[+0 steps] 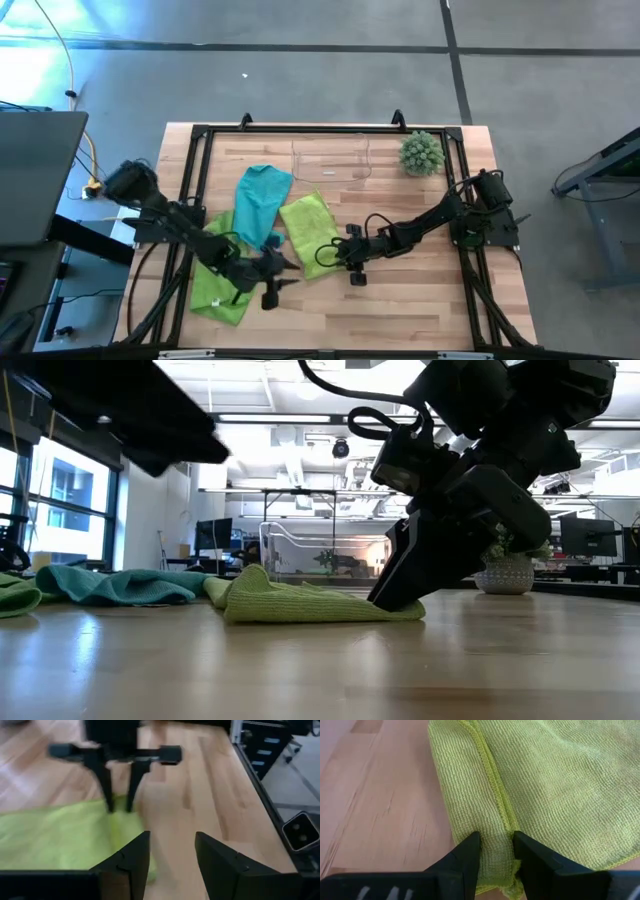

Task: Roll microfiber towels into tight, uniform cylinder then place into a basket
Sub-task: Roll the light green microfiber cloth

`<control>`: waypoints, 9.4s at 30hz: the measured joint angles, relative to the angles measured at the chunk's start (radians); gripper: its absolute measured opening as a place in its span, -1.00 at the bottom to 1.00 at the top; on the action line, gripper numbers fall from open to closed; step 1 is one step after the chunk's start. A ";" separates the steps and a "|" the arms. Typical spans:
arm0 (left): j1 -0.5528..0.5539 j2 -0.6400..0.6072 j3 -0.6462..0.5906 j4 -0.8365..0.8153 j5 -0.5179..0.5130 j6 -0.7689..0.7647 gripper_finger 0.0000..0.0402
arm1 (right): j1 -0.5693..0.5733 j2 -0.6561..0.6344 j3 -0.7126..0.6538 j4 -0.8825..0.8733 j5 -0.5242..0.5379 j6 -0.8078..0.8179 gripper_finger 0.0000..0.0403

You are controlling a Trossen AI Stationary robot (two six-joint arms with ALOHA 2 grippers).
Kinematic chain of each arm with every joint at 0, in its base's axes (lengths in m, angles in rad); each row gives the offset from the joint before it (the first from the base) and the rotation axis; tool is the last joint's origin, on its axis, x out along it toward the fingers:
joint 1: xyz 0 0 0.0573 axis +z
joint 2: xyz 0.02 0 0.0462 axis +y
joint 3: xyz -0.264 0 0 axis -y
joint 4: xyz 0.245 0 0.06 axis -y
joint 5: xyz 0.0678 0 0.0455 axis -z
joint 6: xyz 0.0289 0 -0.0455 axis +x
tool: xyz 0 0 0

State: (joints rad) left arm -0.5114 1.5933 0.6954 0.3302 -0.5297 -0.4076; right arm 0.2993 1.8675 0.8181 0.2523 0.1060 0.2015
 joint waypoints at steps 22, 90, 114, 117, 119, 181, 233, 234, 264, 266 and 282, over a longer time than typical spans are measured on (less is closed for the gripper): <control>0.067 0.343 0.097 0.113 0.045 0.176 -0.28 | -0.006 -0.001 0.001 0.000 0.002 0.003 -0.43; 0.073 0.341 0.127 -0.093 0.020 -0.012 -0.28 | 0.090 -0.109 0.002 -0.033 0.017 -0.157 -0.08; 0.079 0.341 0.127 -0.093 0.025 -0.031 -0.28 | 0.068 0.002 0.002 0.008 0.183 -0.282 -0.12; 0.079 0.341 0.127 -0.093 0.025 -0.030 -0.28 | 0.081 0.002 0.007 0.007 0.182 -0.309 -0.12; 0.079 0.341 0.127 -0.093 0.025 -0.029 -0.28 | 0.089 0.002 0.018 0.008 0.179 -0.325 -0.12; 0.006 0.215 0.127 -0.016 -0.065 -0.035 -0.28 | -0.145 0.029 0.019 -0.055 -0.469 0.564 -0.99; 0.109 0.268 0.168 -0.213 0.003 0.124 -0.28 | -0.175 0.029 0.019 -0.040 -0.448 0.555 -0.98; 0.112 0.268 0.168 -0.215 -0.006 0.123 -0.28 | -0.175 0.029 0.019 -0.040 -0.449 0.556 -0.98; 0.156 0.325 0.170 -0.252 0.065 0.032 -0.28 | -0.107 -0.271 0.015 -0.166 -0.399 -0.093 -0.37; 0.156 0.325 0.170 -0.252 0.066 0.032 -0.28 | -0.054 -0.256 0.015 -0.147 -0.330 -0.211 -0.37; 0.156 0.325 0.169 -0.251 0.069 0.017 -0.28 | 0.022 -0.050 0.017 -0.063 0.124 -0.297 -0.26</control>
State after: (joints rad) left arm -0.3553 1.9179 0.8642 0.0795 -0.4606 -0.3904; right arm 0.3211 1.8174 0.8349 0.1892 0.2304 -0.0958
